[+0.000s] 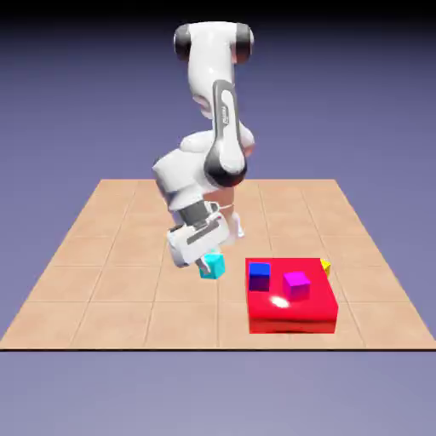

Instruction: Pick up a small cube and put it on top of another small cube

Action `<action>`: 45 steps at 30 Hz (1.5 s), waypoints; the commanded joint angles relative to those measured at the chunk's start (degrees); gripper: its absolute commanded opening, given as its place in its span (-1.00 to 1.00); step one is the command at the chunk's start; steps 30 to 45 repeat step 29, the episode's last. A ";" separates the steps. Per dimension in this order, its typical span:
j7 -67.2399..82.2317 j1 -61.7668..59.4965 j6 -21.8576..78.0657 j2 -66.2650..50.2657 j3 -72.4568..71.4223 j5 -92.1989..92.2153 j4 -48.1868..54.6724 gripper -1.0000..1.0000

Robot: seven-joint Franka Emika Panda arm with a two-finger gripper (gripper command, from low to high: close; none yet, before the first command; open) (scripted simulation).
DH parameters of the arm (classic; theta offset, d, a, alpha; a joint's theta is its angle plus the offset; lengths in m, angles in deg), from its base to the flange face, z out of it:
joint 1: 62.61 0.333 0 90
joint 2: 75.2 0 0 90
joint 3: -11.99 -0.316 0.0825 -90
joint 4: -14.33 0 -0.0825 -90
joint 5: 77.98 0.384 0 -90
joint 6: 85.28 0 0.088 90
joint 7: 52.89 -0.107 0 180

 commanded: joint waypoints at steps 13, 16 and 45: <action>5.68 -13.98 18.04 -1.18 -27.03 -25.82 12.97 -1.00; 7.00 -17.10 22.19 -1.45 -33.26 -31.77 15.96 -1.00; 9.81 -19.66 16.56 -9.89 -40.79 -35.26 11.70 1.00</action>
